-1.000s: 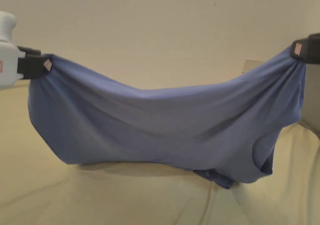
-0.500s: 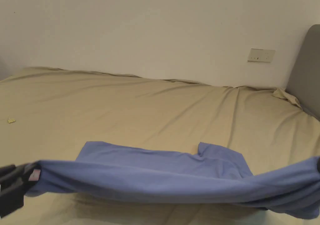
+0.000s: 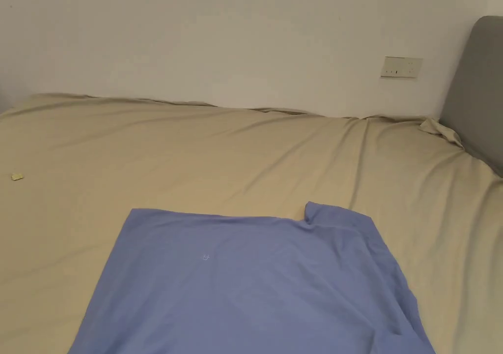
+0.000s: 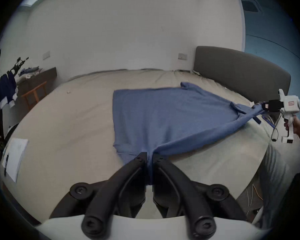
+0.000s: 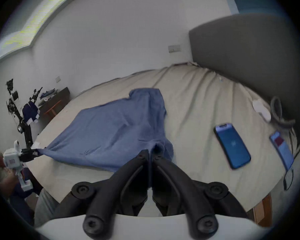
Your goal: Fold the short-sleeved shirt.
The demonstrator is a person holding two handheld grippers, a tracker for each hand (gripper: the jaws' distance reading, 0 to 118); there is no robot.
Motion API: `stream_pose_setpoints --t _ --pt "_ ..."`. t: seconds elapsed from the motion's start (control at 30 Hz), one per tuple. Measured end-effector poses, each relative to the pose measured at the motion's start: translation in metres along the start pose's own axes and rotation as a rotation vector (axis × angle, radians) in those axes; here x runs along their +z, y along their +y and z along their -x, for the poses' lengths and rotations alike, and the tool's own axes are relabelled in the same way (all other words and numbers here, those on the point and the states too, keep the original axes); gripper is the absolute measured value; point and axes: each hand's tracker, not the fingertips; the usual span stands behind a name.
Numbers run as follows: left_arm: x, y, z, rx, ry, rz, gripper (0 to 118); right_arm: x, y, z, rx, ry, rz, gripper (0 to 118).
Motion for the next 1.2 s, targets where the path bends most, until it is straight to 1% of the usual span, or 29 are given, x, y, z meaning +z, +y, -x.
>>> stream_pose_setpoints --t 0.03,0.07,0.1,0.13,0.17,0.2,0.23,0.27,0.3,0.33,0.37,0.47,0.53,0.57,0.6,0.63,0.67,0.7,0.77,0.83,0.87,0.9,0.93,0.97,1.0,1.03,1.07,1.13,1.2 --pt "-0.002 -0.004 0.001 0.002 0.002 0.008 5 -0.004 -0.003 -0.002 0.015 0.01 0.025 4" --pt "-0.003 -0.008 0.002 0.011 0.013 0.006 10 -0.007 -0.006 -0.002 0.02 0.005 0.037 5" --pt "-0.003 -0.01 0.004 0.033 0.008 0.008 22 -0.009 -0.006 -0.004 0.013 0.023 0.052 15" --pt "0.0 -0.01 0.004 0.053 0.026 0.006 45 -0.011 -0.005 -0.005 0.017 0.051 0.086 35" --pt "0.006 -0.009 0.004 0.094 0.065 -0.013 90 -0.01 -0.004 -0.003 0.035 0.012 0.086 73" --pt "0.01 -0.008 0.004 0.141 0.068 -0.025 104 -0.007 -0.004 0.0 0.049 -0.014 0.082 91" --pt "0.017 -0.005 0.003 0.196 0.072 -0.025 104 -0.003 -0.002 0.002 0.088 -0.006 0.084 94" --pt "0.027 -0.002 0.0 0.243 0.083 -0.065 104 0.003 0.0 0.002 0.12 0.005 0.057 94" --pt "0.036 0.001 -0.005 0.261 0.068 -0.089 104 0.011 0.001 0.008 0.138 0.001 0.011 94" --pt "0.043 0.004 -0.013 0.245 0.086 -0.093 104 0.019 0.003 0.016 0.159 -0.015 -0.027 94" --pt "0.049 0.007 -0.025 0.235 0.137 -0.102 104 0.027 0.003 0.026 0.168 -0.038 -0.063 94" --pt "0.062 0.004 -0.057 0.165 0.203 -0.128 104 0.043 -0.007 0.05 0.158 -0.043 -0.133 94" --pt "0.066 -0.003 -0.078 0.161 0.261 -0.134 104 0.048 -0.02 0.064 0.164 -0.053 -0.147 93" --pt "0.066 -0.015 -0.075 0.169 0.262 -0.13 101 0.05 -0.026 0.07 0.167 -0.049 -0.141 90" --pt "0.068 -0.021 -0.081 0.181 0.253 -0.134 87 0.051 -0.033 0.074 0.176 -0.032 -0.137 75" --pt "0.069 -0.024 -0.087 0.203 0.245 -0.125 49 0.051 -0.039 0.078 0.201 -0.025 -0.125 42" --pt "0.068 -0.027 -0.092 0.216 0.256 -0.117 0 0.049 -0.046 0.082 0.23 -0.058 -0.109 4" --pt "0.064 -0.033 -0.095 0.215 0.28 -0.124 0 0.049 -0.052 0.085 0.253 -0.112 -0.1 3" --pt "0.061 -0.039 -0.094 0.251 0.239 -0.058 0 0.049 -0.058 0.081 0.214 -0.037 -0.054 3" --pt "0.057 -0.041 -0.095 0.252 0.291 -0.067 0 0.048 -0.061 0.08 0.195 -0.037 -0.049 3" --pt "0.056 -0.038 -0.091 0.255 0.287 -0.065 0 0.048 -0.061 0.079 0.194 -0.044 -0.048 3" --pt "0.054 -0.036 -0.089 0.256 0.288 -0.069 1 0.048 -0.059 0.077 0.193 -0.046 -0.044 3" --pt "0.051 -0.033 -0.086 0.255 0.302 -0.078 11 0.049 -0.058 0.077 0.192 -0.054 -0.046 3" --pt "0.048 -0.029 -0.086 0.256 0.32 -0.081 42 0.05 -0.055 0.075 0.19 -0.053 -0.048 3" --pt "0.045 -0.027 -0.082 0.253 0.332 -0.081 81 0.051 -0.052 0.073 0.189 -0.05 -0.051 3" --pt "0.038 -0.023 -0.077 0.258 0.327 -0.068 106 0.051 -0.049 0.072 0.189 -0.058 -0.056 3" --pt "0.029 -0.02 -0.071 0.277 0.309 -0.024 111 0.051 -0.045 0.072 0.189 -0.063 -0.06 3" --pt "0.017 -0.012 -0.066 0.282 0.263 -0.022 111 0.05 -0.04 0.068 0.186 -0.059 -0.068 3" --pt "-0.001 -0.009 -0.06 0.259 0.259 0.01 111 0.047 -0.035 0.065 0.183 -0.06 -0.071 3"
